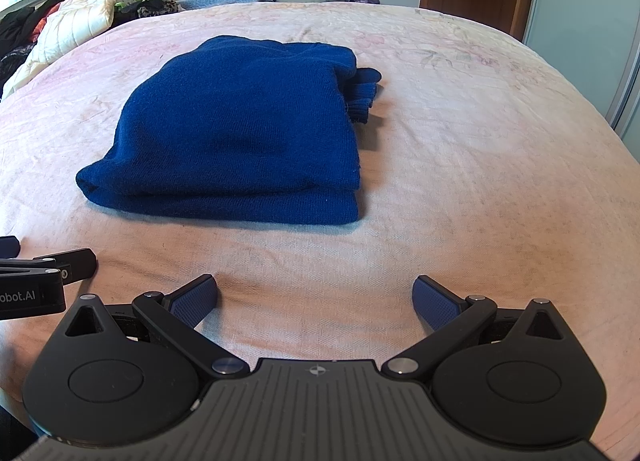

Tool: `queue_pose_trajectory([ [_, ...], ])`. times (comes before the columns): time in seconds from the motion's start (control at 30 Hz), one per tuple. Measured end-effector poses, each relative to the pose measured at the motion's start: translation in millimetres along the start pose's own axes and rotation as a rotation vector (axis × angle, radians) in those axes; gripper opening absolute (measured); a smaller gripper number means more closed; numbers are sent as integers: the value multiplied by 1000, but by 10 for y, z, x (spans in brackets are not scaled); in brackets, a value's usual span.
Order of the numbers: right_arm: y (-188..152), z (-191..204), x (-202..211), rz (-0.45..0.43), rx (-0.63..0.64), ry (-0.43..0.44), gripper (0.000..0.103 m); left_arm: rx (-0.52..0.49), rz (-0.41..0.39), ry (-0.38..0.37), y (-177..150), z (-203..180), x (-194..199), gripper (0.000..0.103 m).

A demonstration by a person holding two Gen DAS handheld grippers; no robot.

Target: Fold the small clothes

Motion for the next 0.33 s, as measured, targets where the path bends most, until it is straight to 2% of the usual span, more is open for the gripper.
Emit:
queue_pose_trajectory([
  [0.13,-1,4,1,0,0,0,103,6,-12,2,-20,7,27,103],
  [0.33,0,0,4,4,0,2,103,-4,22,9,4,5,10,103],
])
Point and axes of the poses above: each gripper's, at about its wrist camera, not at the fingertips, and x roughly against the way its jaws point, z to its left, y to its top, the point moved 8 cm from there along -x, roughly the way its jaws point, and after that the axes turned 3 degrees about y, right-handed, at the moved point
